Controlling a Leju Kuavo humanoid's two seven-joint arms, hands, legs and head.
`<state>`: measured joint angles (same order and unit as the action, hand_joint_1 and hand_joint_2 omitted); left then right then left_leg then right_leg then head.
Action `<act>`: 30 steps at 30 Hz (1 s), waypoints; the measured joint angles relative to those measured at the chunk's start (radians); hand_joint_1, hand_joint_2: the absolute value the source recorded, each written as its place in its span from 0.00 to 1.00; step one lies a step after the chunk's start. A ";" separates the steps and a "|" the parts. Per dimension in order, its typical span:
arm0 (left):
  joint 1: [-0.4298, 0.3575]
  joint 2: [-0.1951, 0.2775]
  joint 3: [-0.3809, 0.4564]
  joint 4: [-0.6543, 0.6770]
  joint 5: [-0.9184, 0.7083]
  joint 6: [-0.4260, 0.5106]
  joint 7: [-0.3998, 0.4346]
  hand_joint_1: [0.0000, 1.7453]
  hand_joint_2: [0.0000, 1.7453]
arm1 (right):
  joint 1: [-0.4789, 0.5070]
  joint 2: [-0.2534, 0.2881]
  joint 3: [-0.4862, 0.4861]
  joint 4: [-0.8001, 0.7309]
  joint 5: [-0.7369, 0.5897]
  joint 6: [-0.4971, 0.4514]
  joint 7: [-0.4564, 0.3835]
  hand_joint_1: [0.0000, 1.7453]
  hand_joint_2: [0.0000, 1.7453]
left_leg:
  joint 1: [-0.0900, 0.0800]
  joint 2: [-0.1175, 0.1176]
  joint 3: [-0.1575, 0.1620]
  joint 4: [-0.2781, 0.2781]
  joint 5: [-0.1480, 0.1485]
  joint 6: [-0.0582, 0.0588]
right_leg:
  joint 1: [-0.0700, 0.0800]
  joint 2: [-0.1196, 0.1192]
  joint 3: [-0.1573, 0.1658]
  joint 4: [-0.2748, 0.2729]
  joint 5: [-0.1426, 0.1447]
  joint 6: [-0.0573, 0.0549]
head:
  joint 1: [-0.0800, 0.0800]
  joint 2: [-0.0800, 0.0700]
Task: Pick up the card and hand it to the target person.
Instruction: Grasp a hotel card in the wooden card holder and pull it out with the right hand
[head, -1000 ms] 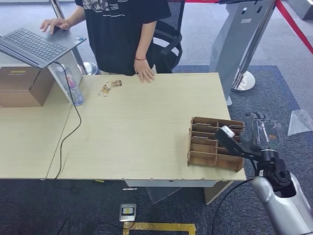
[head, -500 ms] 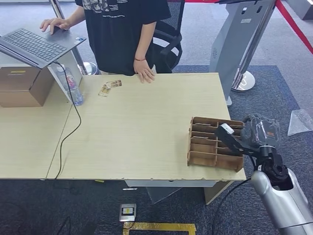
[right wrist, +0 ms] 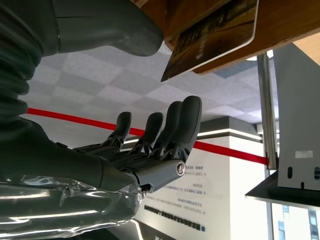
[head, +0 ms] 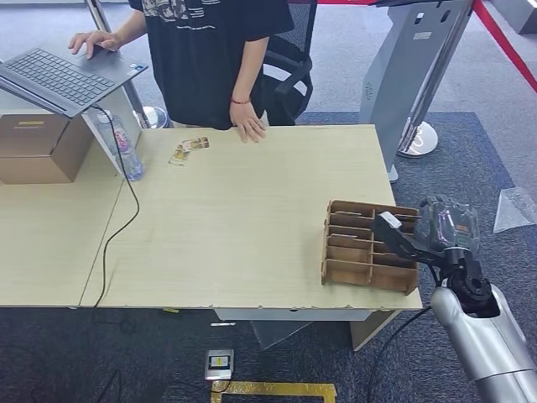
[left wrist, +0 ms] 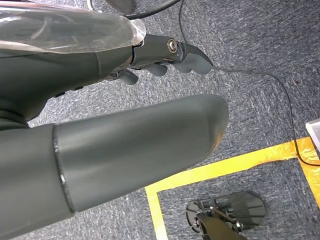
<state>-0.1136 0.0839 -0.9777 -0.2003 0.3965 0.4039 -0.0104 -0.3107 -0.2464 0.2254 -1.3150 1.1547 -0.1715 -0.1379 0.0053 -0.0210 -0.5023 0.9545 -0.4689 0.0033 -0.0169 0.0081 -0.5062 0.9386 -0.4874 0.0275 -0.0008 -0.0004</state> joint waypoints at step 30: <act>0.001 -0.004 0.000 0.000 0.010 0.004 0.003 0.00 0.00 | -0.031 0.007 0.030 0.067 0.018 -0.018 0.006 0.49 1.00 | 0.000 0.000 0.000 0.000 0.000 0.000 | 0.000 0.000 0.000 0.000 0.000 0.000 | 0.000 0.000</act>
<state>-0.1123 0.0799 -0.9777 -0.2003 0.4069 0.4082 -0.0076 -0.3420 -0.2394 0.2558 -1.2483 1.1725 -0.1895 -0.1318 0.0053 -0.0210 -0.5023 0.9546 -0.4689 0.0034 -0.0169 0.0081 -0.5060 0.9386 -0.4873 0.0275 -0.0008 -0.0004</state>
